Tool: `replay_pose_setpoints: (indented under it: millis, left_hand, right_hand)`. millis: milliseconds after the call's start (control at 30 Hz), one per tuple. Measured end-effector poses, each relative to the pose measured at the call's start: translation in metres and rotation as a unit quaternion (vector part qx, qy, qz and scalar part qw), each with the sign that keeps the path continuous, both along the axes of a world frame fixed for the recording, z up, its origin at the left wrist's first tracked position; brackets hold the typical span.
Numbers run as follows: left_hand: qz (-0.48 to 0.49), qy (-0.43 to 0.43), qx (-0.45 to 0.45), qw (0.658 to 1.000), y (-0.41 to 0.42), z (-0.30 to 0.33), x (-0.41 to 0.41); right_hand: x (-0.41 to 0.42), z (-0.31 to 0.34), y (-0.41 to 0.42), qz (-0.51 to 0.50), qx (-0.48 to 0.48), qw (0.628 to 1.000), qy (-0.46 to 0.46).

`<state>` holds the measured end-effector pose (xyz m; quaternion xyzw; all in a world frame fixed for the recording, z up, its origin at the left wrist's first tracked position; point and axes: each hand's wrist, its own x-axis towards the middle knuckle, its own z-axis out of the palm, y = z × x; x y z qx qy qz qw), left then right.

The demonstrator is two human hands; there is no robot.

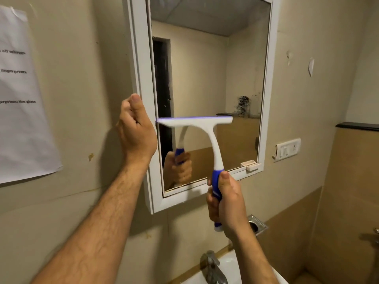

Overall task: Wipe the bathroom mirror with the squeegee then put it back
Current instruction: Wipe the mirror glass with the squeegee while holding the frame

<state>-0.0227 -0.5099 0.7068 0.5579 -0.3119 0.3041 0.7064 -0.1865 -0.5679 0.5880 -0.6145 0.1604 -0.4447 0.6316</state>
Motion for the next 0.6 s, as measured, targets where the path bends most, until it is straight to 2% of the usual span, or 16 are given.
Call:
replay_pose_setpoints:
  millis: [133, 467, 600]
  left_hand:
    - [-0.001, 0.007, 0.005, 1.0, 0.0, 0.0, 0.001]
    - [-0.014, -0.009, -0.011, 1.0, -0.002, -0.002, 0.008]
    - [-0.029, -0.022, -0.009, 0.999, -0.001, -0.002, 0.006]
  right_hand:
    - [0.004, 0.012, -0.002, 0.013, -0.001, 1.0, -0.006]
    - [-0.01, -0.039, 0.005, 0.007, 0.055, 0.998, 0.023]
    - [-0.011, -0.018, 0.007, -0.011, 0.035, 0.999, 0.015]
